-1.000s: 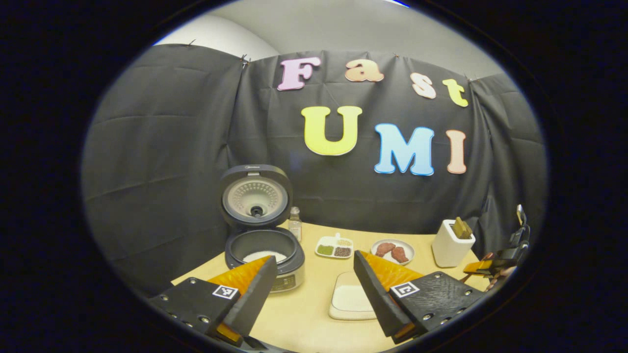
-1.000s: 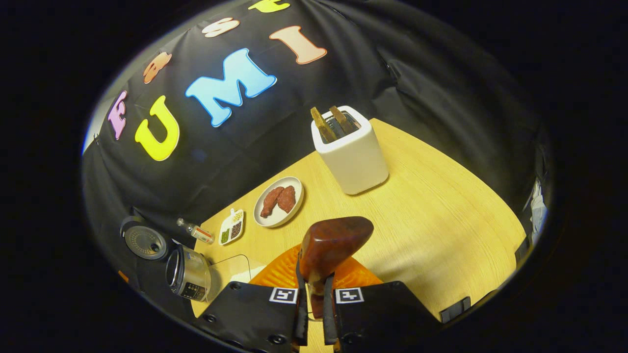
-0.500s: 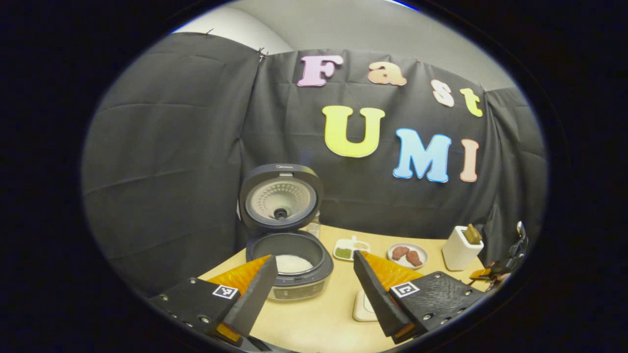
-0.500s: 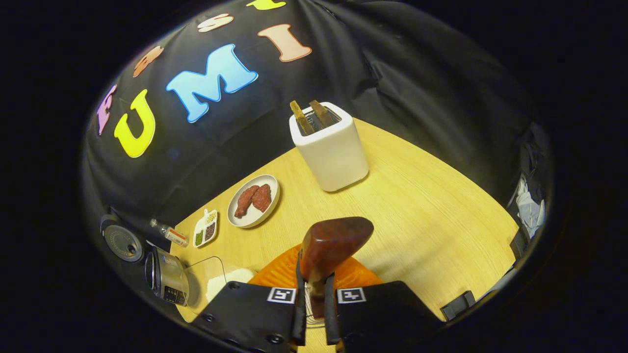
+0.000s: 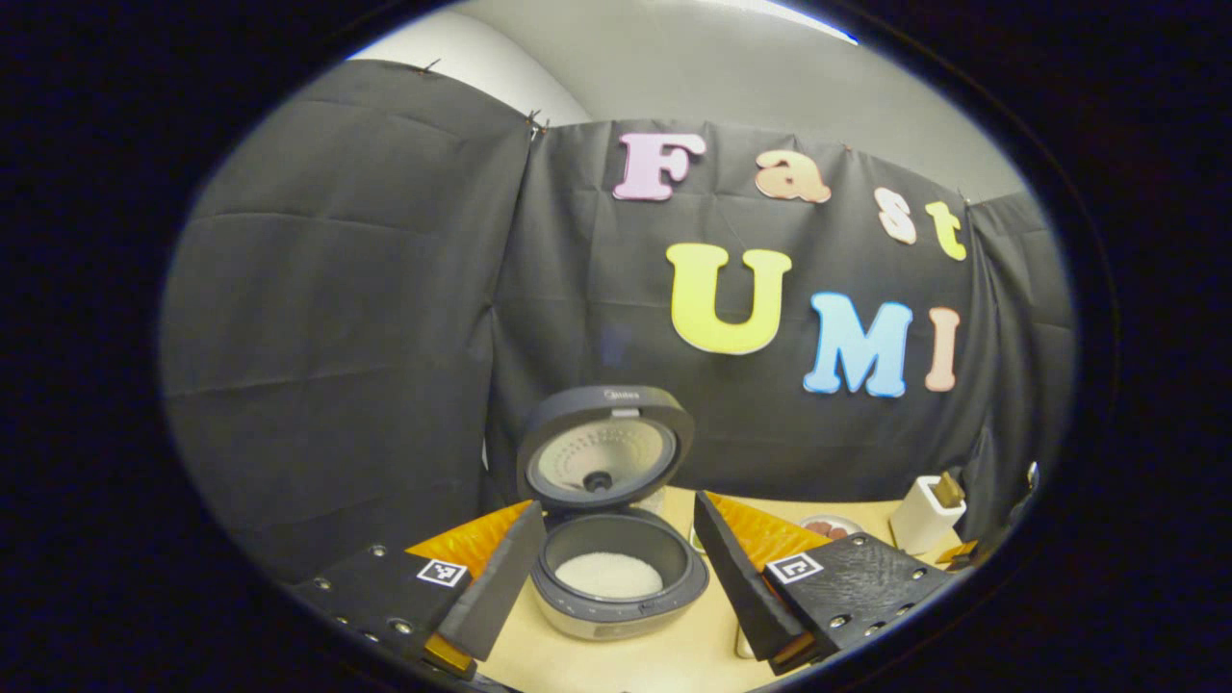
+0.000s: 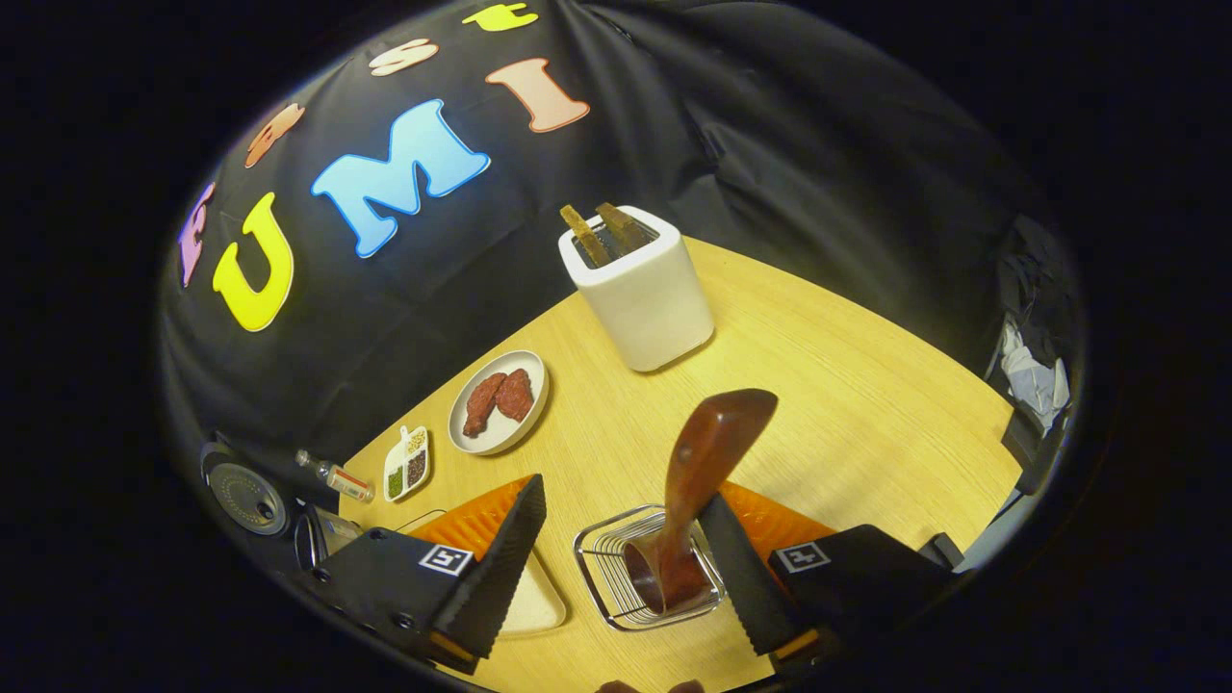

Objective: Close the left gripper, press the button to open the rice cooker; take a wooden spoon from the chopstick holder with the right hand, scoop a spoonful of rice and pour it into the rice cooker, then put the wooden spoon back into the chopstick holder.

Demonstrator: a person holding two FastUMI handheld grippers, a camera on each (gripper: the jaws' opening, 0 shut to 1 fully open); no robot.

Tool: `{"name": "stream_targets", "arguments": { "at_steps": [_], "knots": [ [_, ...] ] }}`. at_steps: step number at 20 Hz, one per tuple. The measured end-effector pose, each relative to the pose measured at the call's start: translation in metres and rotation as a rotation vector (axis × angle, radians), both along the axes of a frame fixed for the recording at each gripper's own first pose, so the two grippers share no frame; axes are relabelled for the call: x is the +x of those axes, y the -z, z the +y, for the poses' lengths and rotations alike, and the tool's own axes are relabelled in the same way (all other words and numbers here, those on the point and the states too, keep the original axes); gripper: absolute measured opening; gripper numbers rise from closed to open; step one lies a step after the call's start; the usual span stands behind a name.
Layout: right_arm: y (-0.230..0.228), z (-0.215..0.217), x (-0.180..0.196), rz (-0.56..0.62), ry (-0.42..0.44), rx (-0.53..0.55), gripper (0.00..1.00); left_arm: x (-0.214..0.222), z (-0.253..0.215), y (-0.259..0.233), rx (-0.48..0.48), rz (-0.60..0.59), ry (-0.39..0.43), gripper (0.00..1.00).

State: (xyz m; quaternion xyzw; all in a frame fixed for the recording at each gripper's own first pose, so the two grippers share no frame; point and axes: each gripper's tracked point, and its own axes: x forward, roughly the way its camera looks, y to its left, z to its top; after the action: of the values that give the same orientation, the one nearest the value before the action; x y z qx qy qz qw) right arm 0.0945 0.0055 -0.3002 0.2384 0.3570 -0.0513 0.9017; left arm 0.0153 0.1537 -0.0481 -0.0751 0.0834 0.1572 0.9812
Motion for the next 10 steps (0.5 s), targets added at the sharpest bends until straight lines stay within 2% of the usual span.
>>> {"name": "stream_targets", "arguments": {
  "at_steps": [1, 2, 4, 10],
  "knots": [
    [-0.003, -0.005, -0.005, -0.007, 0.02, -0.022, 0.92, 0.01, 0.01, -0.009, 0.017, -0.01, 0.004, 0.95],
    [-0.007, -0.011, -0.011, -0.019, 0.041, -0.048, 0.98, 0.018, 0.02, -0.015, 0.04, -0.003, 0.003, 0.97],
    [-0.016, -0.018, -0.027, -0.036, 0.069, -0.096, 0.98, 0.038, 0.04, -0.027, 0.072, -0.004, 0.002, 0.96],
    [-0.059, -0.019, -0.066, -0.128, 0.078, -0.247, 0.98, 0.119, 0.082, -0.047, 0.031, -0.041, 0.006, 0.97]
  ]
}}
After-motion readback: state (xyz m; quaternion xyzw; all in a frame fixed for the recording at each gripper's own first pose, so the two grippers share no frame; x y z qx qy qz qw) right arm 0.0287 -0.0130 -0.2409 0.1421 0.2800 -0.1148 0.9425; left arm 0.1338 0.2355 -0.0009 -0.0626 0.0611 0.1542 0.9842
